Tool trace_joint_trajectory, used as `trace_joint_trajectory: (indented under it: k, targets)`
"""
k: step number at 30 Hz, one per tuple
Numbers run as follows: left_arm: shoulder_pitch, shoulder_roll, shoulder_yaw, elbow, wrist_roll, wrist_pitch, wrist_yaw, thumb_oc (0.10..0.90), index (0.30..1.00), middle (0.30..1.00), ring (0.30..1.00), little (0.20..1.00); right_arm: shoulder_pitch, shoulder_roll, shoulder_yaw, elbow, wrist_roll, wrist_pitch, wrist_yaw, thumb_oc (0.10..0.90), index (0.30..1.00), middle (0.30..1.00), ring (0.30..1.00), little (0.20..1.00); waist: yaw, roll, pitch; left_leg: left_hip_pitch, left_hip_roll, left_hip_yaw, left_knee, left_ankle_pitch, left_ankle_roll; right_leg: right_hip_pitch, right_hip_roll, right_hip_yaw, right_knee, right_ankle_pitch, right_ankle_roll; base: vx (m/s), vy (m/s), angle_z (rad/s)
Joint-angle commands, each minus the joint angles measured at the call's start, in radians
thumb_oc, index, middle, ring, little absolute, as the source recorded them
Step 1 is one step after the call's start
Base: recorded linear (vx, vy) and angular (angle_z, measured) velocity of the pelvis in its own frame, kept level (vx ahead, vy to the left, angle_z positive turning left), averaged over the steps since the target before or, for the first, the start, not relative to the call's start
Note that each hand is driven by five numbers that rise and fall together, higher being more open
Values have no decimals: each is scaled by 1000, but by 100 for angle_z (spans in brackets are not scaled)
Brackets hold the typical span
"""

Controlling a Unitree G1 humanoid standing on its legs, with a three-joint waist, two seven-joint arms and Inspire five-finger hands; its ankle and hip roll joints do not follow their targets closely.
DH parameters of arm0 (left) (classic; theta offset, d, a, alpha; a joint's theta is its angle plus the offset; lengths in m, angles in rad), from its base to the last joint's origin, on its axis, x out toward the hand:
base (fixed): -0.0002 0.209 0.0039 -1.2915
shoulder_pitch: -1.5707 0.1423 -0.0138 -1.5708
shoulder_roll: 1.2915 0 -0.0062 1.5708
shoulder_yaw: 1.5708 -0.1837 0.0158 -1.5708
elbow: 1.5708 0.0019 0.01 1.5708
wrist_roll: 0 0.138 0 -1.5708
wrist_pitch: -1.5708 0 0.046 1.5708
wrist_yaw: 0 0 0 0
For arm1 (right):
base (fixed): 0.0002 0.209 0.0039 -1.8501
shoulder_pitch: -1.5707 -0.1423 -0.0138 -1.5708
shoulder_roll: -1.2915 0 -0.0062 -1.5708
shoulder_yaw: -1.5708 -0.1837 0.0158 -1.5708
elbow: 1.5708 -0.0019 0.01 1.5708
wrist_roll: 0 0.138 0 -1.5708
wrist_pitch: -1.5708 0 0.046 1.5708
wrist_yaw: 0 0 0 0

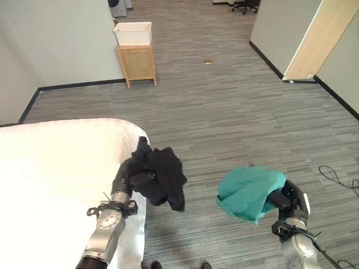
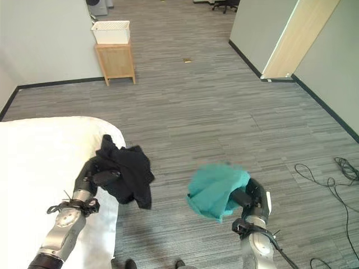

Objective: Pick up bed clothes into laundry basket.

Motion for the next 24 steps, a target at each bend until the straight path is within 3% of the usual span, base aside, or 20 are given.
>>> trace_joint_trajectory:
  k: [1, 3, 5, 6, 7, 9, 10, 11, 12, 14, 15, 18, 19, 20, 21, 22, 24]
  targets:
    - [-126, 31, 100, -68, -40, -111, 13, 400, 300, 300, 300, 300, -81, -65, -69, -195, -33, -129, -2, 400, 300, 300, 300, 300, 19, -49, -49, -15, -4, -3, 13, -3, -13, 14, -46, -78, -39, 50, 43, 76, 11, -2]
    - [-120, 28, 105, -73, -46, -108, 16, 400, 300, 300, 300, 300, -89, -68, -70, -204, -38, -131, -4, 400, 300, 300, 300, 300, 23, -50, -46, -15, -6, -10, 15, -9, -9, 9, -46, -76, -26, 45, 44, 0, 0, 0]
    - [-121, 46, 102, -85, -37, -109, 19, 400, 300, 300, 300, 300, -107, -71, -72, -257, -65, -143, -9, 400, 300, 300, 300, 300, 18, -43, -15, -27, 5, -18, 41, -22, 6, -80, -30, -48, 147, 33, 64, -48, 1, -2]
    - [-123, 46, 103, -85, -37, -108, 20, 400, 300, 300, 300, 300, -108, -70, -72, -258, -66, -142, -10, 400, 300, 300, 300, 300, 19, -44, -15, -32, 4, -16, 44, -23, 6, -93, -31, -45, 165, 26, 64, -109, -40, -7]
    - [-145, 62, 85, -81, -41, -115, 24, 400, 300, 300, 300, 300, -110, -62, -68, -282, -73, -145, -8, 400, 300, 300, 300, 300, -4, -41, 14, -56, 16, -48, 74, -28, 10, -157, -6, 49, 291, 27, 91, -84, -108, -4]
    - [-159, 69, 77, -75, -44, -120, 26, 400, 300, 300, 300, 300, -109, -56, -65, -291, -83, -147, -11, 400, 300, 300, 300, 300, -3, -43, 17, -69, 22, -55, 94, -37, 8, -185, -17, 82, 329, 30, 94, -50, -132, 9]
    - [-157, 80, 85, -78, -43, -123, 33, 400, 300, 300, 300, 300, -115, -56, -48, -283, -92, -153, -9, 400, 300, 300, 300, 300, 24, -45, 21, -67, 34, -35, 116, -51, -1, -169, -83, 7, 287, 34, 88, -42, -242, -5]
    - [-123, 89, 128, -113, -59, -121, 32, 400, 300, 300, 300, 300, -140, -63, -18, -279, -111, -146, -13, 400, 300, 300, 300, 300, 75, -35, 24, -44, 87, 43, 120, -50, -28, -162, -216, -270, 308, 51, 74, -47, -330, -49]
    - [-103, 90, 145, -124, -72, -126, 26, 400, 300, 300, 300, 300, -143, -65, -5, -278, -122, -142, -15, 400, 300, 300, 300, 300, 73, -34, 19, -37, 105, 56, 113, -43, -36, -164, -232, -296, 306, 68, 81, -48, -376, -74]
    - [-87, 85, 163, -128, -76, -136, 38, 400, 300, 300, 300, 300, -145, -93, 0, -274, -148, -131, -21, 400, 300, 300, 300, 300, 85, -42, 11, -45, 121, 57, 140, -37, -52, -132, -222, -294, 262, 13, 78, 12, -373, -67]
    - [-63, 74, 182, -131, -84, -137, 34, 400, 300, 300, 300, 300, -142, -89, 4, -276, -139, -123, -15, 400, 300, 300, 300, 300, 90, -48, 2, -46, 124, 56, 162, -29, -66, -115, -226, -298, 221, 34, 77, 56, -373, -38]
    - [-39, 15, 229, -112, -228, -169, 51, 400, 300, 300, 300, 300, -173, -101, 28, -274, -125, -140, -31, 400, 300, 300, 300, 300, 93, -33, 7, -143, 173, 55, 403, 131, -129, -39, -192, -264, 99, 35, 40, 13, -290, -38]
    - [-39, 15, 229, -111, -228, -169, 51, 400, 300, 300, 300, 300, -174, -101, 28, -274, -125, -140, -31, 400, 300, 300, 300, 300, 91, -32, 6, -145, 174, 53, 403, 131, -129, -40, -191, -265, 97, 36, 39, 10, -279, -71]
    - [-39, 41, 235, -129, -199, -160, 33, 400, 300, 300, 300, 300, -170, -115, 9, -274, -111, -142, -39, 400, 300, 300, 300, 300, 83, -40, 15, -213, 184, 86, 543, 165, -156, -13, -207, -267, 70, 27, 11, 17, -164, -37]
    - [-39, 41, 235, -130, -198, -159, 33, 400, 300, 300, 300, 300, -169, -114, 9, -275, -111, -141, -38, 400, 300, 300, 300, 300, 83, -40, 14, -218, 186, 84, 550, 162, -156, -13, -206, -268, 70, 26, 11, 31, -234, 0]
    - [-35, 60, 254, -153, -173, -168, 34, 400, 300, 300, 300, 300, -160, -110, 8, -286, -107, -138, -28, 400, 300, 300, 300, 300, 88, -39, 19, -252, 157, 83, 600, 138, -168, 7, -208, -269, 55, 15, 3, 77, -143, 15]
    - [-74, 62, 245, -141, -183, -170, 51, 400, 300, 300, 300, 300, -142, -104, 21, -289, -113, -122, -18, 400, 300, 300, 300, 300, 82, -19, 2, -301, 123, 140, 526, 93, -134, 56, -181, -288, 30, -10, -1, 165, -92, 21]
